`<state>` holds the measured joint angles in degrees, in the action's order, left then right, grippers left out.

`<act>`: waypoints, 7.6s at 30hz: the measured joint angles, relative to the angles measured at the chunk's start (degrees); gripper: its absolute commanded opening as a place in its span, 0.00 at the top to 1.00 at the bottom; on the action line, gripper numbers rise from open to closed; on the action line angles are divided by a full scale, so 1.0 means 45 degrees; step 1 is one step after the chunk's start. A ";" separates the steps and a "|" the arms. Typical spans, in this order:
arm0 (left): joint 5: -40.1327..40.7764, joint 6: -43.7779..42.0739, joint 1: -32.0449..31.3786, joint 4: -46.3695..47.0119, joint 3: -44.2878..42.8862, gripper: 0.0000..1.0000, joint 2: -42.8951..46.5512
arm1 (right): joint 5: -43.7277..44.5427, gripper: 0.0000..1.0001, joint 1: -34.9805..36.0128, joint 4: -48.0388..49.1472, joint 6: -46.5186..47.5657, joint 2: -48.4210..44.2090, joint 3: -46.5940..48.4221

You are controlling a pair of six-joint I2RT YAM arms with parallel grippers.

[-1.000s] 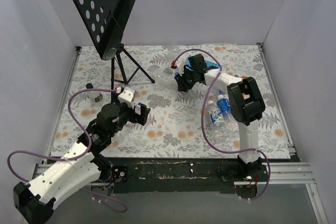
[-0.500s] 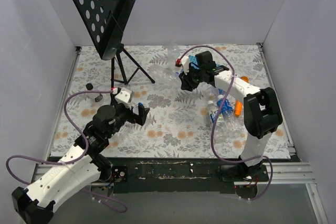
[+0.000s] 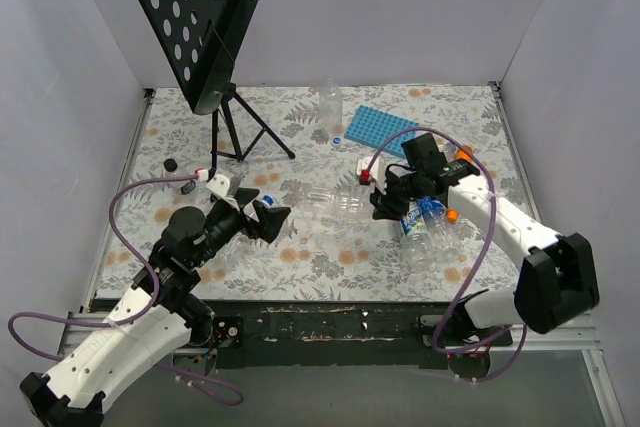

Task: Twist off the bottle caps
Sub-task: Pick up the plastic bottle at the center of the board, then unscrew the bottle cap from the plastic bottle.

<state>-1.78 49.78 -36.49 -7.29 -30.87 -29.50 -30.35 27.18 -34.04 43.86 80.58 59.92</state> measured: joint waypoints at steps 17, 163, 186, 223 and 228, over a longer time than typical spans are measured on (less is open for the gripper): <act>-0.4624 0.5430 0.0010 -0.0544 -0.2414 0.02 -0.2939 | -0.1389 0.99 0.0049 -0.0272 0.4886 -0.5430 -0.4692; -0.7315 -0.4065 -0.1836 0.1695 -0.0816 0.97 -0.7048 | -0.6863 0.99 -0.0685 -0.5629 1.3503 -0.2263 0.0228; -0.6727 -0.3968 -0.1758 0.1613 -0.0816 0.97 -0.6902 | -0.5979 0.10 -0.0719 -0.3385 0.7237 -0.3177 -0.0471; -0.5391 -0.4002 -0.1753 0.1613 -0.0816 0.97 -0.6586 | -0.7014 0.08 -0.2477 -0.0928 -0.3361 -0.2827 -0.1734; -0.5353 -0.4002 -0.1753 0.1501 -0.0816 0.97 -0.6591 | -0.6883 0.06 -0.2477 0.0019 -0.5076 -0.2827 -0.1749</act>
<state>-25.87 31.77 -44.38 -0.54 -34.54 -59.16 -61.32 16.03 -33.95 21.02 67.85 52.05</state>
